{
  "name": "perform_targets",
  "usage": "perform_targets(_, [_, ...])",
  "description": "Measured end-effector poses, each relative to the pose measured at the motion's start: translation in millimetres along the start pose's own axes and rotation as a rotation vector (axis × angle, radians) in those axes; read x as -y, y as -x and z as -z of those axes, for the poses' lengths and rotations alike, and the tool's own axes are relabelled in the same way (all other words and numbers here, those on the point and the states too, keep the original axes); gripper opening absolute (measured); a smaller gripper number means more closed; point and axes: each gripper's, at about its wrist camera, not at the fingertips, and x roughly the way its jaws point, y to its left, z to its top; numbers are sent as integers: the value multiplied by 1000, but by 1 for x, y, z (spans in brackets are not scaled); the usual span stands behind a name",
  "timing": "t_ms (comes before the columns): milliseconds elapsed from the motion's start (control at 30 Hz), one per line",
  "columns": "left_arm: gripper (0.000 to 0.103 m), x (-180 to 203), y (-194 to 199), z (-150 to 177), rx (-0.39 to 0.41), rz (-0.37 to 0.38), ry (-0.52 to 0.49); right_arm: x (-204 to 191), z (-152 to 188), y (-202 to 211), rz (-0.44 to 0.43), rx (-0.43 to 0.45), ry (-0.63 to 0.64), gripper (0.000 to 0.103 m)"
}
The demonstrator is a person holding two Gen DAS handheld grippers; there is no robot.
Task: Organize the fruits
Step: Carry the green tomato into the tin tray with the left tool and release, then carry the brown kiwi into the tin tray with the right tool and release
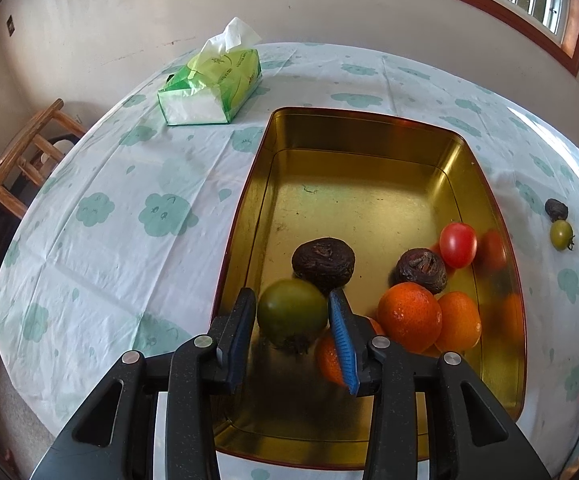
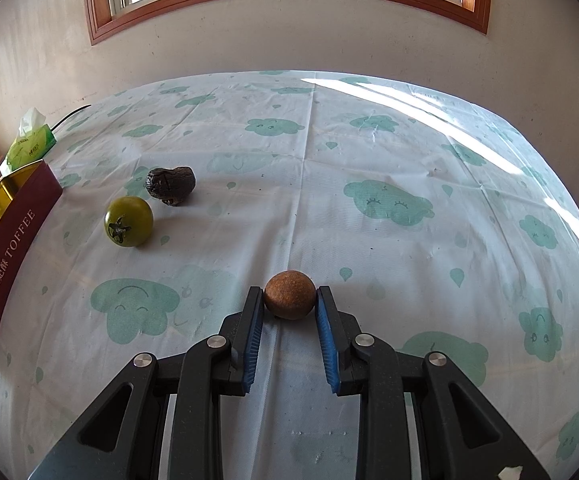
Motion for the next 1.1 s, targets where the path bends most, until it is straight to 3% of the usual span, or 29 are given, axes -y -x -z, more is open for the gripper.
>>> perform_targets(367, [59,2,31,14,94,31,-16,0,-1,0,8,-6,0,24])
perform_targets(533, [62,7,39,22,125,23,-36,-16,-9,11,-63,9,-11,24])
perform_targets(633, [69,9,40,25,119,30,-34,-45,-18,23,-138,34,23,24])
perform_targets(933, [69,-3,46,32,118,17,9,-169,-37,49,-386,70,211,24])
perform_targets(1100, [69,-10,46,33,105,17,32,-225,-38,51,-460,61,298,24])
